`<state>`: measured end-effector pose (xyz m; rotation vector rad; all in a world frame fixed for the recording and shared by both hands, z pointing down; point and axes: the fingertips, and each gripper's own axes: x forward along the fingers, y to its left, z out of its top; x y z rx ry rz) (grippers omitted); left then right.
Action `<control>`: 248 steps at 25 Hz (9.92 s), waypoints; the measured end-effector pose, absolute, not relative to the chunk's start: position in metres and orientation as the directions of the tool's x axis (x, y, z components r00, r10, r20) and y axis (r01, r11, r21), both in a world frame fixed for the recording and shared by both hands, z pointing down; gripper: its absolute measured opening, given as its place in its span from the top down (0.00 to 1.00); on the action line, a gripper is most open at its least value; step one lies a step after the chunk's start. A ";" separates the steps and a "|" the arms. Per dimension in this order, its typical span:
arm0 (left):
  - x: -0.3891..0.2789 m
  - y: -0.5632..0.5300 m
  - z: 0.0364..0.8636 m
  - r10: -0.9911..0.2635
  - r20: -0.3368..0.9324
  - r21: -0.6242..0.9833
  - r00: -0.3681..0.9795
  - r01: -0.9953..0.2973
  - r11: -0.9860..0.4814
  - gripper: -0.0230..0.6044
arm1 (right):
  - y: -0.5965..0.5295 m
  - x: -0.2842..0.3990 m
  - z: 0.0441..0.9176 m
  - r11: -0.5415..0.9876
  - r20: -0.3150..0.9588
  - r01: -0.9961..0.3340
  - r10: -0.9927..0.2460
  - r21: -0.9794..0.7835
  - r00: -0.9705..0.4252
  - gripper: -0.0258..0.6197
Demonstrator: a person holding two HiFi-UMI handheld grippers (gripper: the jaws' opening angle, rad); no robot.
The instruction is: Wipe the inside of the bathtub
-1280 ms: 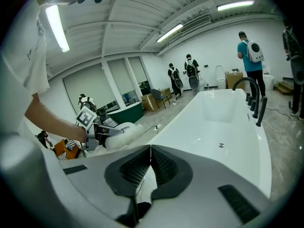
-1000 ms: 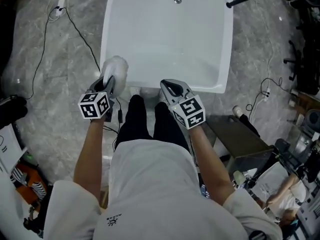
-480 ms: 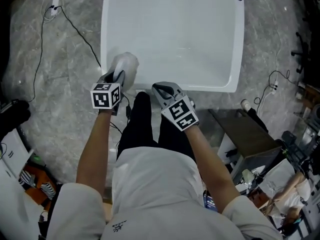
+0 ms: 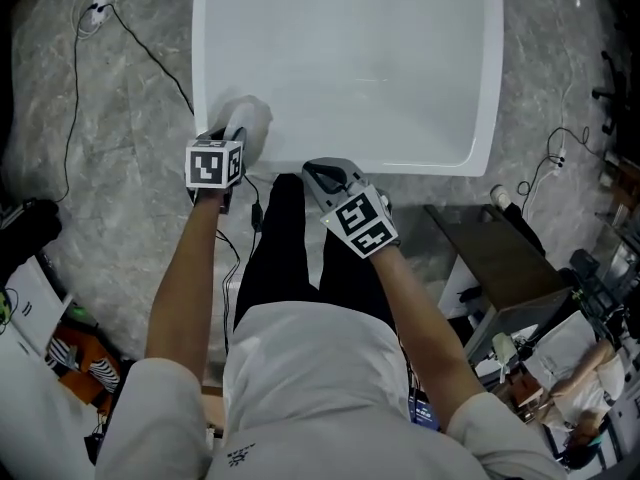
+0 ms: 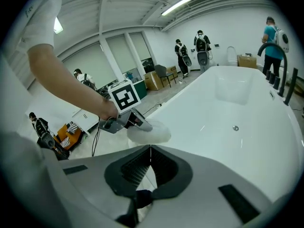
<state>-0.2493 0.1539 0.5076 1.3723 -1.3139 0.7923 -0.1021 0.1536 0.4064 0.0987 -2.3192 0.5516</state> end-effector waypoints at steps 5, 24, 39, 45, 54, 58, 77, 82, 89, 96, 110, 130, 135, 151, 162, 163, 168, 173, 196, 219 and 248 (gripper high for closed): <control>-0.249 0.158 0.526 -0.200 0.961 0.219 0.190 -0.967 0.132 0.81 | 0.148 -0.103 0.413 0.895 0.677 -0.245 0.081 -0.373 -0.732 0.93; -0.212 0.148 0.559 -0.111 0.951 0.295 0.289 -0.955 0.042 0.81 | 0.135 -0.108 0.463 0.947 0.782 -0.153 0.135 -0.283 -0.609 0.93; -0.140 0.114 0.571 -0.120 0.924 0.361 0.362 -0.932 -0.032 0.81 | 0.087 -0.035 0.504 0.972 0.865 -0.117 0.124 -0.205 -0.486 0.93; -0.106 0.095 0.574 -0.128 0.909 0.390 0.396 -0.918 -0.066 0.81 | 0.070 -0.002 0.516 0.975 0.883 -0.139 0.094 -0.176 -0.459 0.93; -0.057 0.073 0.576 -0.149 0.890 0.419 0.432 -0.901 -0.110 0.81 | 0.039 0.064 0.518 0.964 0.903 -0.242 -0.001 -0.114 -0.430 0.93; -0.035 0.065 0.574 -0.152 0.884 0.424 0.442 -0.895 -0.140 0.81 | 0.029 0.093 0.519 0.951 0.907 -0.291 -0.033 -0.100 -0.420 0.93; 0.094 0.012 0.567 -0.174 0.823 0.500 0.541 -0.835 -0.231 0.81 | -0.009 0.188 0.515 0.935 0.930 -0.353 -0.139 0.011 -0.341 0.93; 0.116 0.002 0.564 -0.180 0.814 0.511 0.553 -0.828 -0.231 0.81 | -0.018 0.206 0.511 0.930 0.932 -0.366 -0.160 0.032 -0.324 0.93; 0.144 -0.008 0.560 -0.171 0.807 0.523 0.565 -0.819 -0.237 0.81 | -0.031 0.228 0.506 0.921 0.931 -0.386 -0.188 0.057 -0.312 0.93; 0.166 -0.015 0.559 -0.166 0.806 0.527 0.568 -0.817 -0.234 0.81 | -0.036 0.251 0.507 0.914 0.941 -0.400 -0.188 0.064 -0.280 0.93; 0.187 -0.023 0.560 -0.152 0.805 0.550 0.573 -0.818 -0.169 0.81 | -0.043 0.252 0.506 0.925 0.944 -0.372 -0.190 0.081 -0.268 0.93; 0.167 -0.039 0.626 -0.098 0.825 0.534 0.557 -0.824 -0.189 0.81 | -0.047 0.210 0.523 0.950 0.930 -0.304 -0.175 0.073 -0.323 0.93; 0.163 -0.044 0.639 -0.090 0.823 0.532 0.561 -0.816 -0.227 0.81 | -0.048 0.201 0.528 0.956 0.930 -0.287 -0.161 0.064 -0.329 0.93; 0.142 -0.049 0.675 -0.050 0.856 0.485 0.514 -0.834 -0.263 0.81 | -0.040 0.174 0.545 0.968 0.930 -0.248 -0.124 0.037 -0.346 0.93; 0.094 -0.032 0.683 -0.032 0.894 0.425 0.447 -0.868 -0.258 0.81 | -0.034 0.144 0.560 0.983 0.928 -0.185 -0.070 0.001 -0.366 0.93; 0.089 -0.030 0.683 -0.033 0.897 0.419 0.441 -0.871 -0.256 0.81 | -0.033 0.140 0.562 0.985 0.928 -0.173 -0.062 -0.003 -0.367 0.93; 0.065 -0.020 0.684 -0.035 0.907 0.399 0.420 -0.883 -0.248 0.81 | -0.026 0.124 0.574 0.992 0.928 -0.126 -0.016 -0.033 -0.371 0.93; 0.046 -0.013 0.686 -0.031 0.911 0.394 0.412 -0.888 -0.236 0.81 | -0.014 0.109 0.586 0.996 0.931 -0.077 0.021 -0.053 -0.364 0.93; -0.107 0.053 0.685 0.052 0.942 0.335 0.332 -0.939 -0.077 0.81 | 0.018 0.003 0.588 0.997 0.921 0.023 0.075 -0.072 -0.382 0.93; -0.214 0.104 0.680 0.143 0.957 0.265 0.253 -0.961 -0.076 0.81 | 0.050 -0.073 0.590 0.992 0.911 0.090 0.118 -0.090 -0.395 0.93; -0.227 0.089 0.741 0.235 0.939 0.280 0.250 -0.954 -0.104 0.81 | 0.044 -0.085 0.621 0.997 0.917 0.014 0.074 -0.074 -0.392 0.93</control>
